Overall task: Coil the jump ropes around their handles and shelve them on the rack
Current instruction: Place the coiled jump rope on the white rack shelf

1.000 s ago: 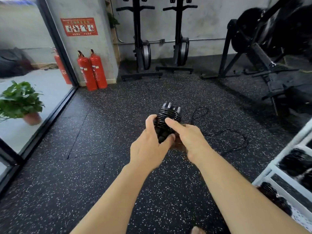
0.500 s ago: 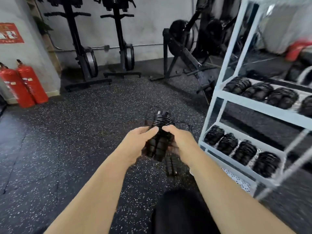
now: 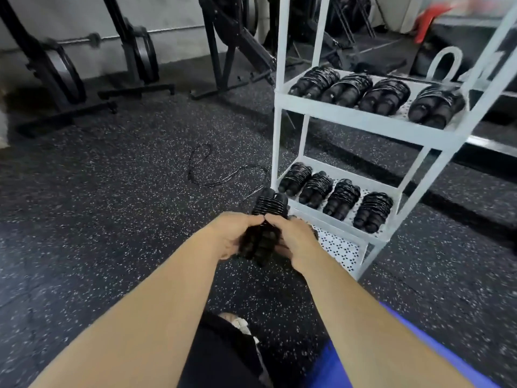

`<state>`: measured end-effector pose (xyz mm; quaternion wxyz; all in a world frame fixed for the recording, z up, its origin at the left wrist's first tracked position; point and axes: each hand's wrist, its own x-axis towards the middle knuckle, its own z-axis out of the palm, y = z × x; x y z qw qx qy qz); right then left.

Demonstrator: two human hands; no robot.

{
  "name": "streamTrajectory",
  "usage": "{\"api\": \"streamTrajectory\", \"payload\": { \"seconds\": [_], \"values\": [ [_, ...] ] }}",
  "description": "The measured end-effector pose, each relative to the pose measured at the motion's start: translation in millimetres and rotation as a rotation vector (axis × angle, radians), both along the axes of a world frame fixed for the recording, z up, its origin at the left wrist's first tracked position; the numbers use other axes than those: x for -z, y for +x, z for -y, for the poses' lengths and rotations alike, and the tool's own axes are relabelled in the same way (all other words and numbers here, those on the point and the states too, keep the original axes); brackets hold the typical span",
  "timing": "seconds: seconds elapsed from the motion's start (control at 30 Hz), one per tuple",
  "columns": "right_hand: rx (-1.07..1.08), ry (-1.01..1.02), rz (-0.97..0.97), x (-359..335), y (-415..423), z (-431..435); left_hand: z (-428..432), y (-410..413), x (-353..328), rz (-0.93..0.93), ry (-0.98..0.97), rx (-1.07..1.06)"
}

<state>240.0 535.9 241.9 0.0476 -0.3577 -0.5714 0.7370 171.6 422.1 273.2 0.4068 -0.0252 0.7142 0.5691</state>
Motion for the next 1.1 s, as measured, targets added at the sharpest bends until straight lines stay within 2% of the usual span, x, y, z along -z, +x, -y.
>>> {"api": "streamTrajectory", "payload": {
  "seconds": [0.17, 0.4, 0.63, 0.83, 1.1],
  "values": [
    [0.053, -0.048, 0.095, 51, -21, -28, -32, -28, 48, 0.006, -0.138, 0.075],
    [0.193, -0.119, 0.285, 131, -66, -64, -62, -79, 130, -0.043, -0.263, 0.396],
    [0.461, -0.099, 0.459, 209, -67, -113, -84, -100, 187, 0.04, -0.181, 0.534],
    [0.648, 0.077, 0.495, 252, -54, -169, -86, -118, 223, 0.028, -0.17, 0.589],
    [0.563, 0.148, 0.601, 289, -67, -199, -87, -125, 251, 0.06, -0.135, 0.598]
  ]
}}
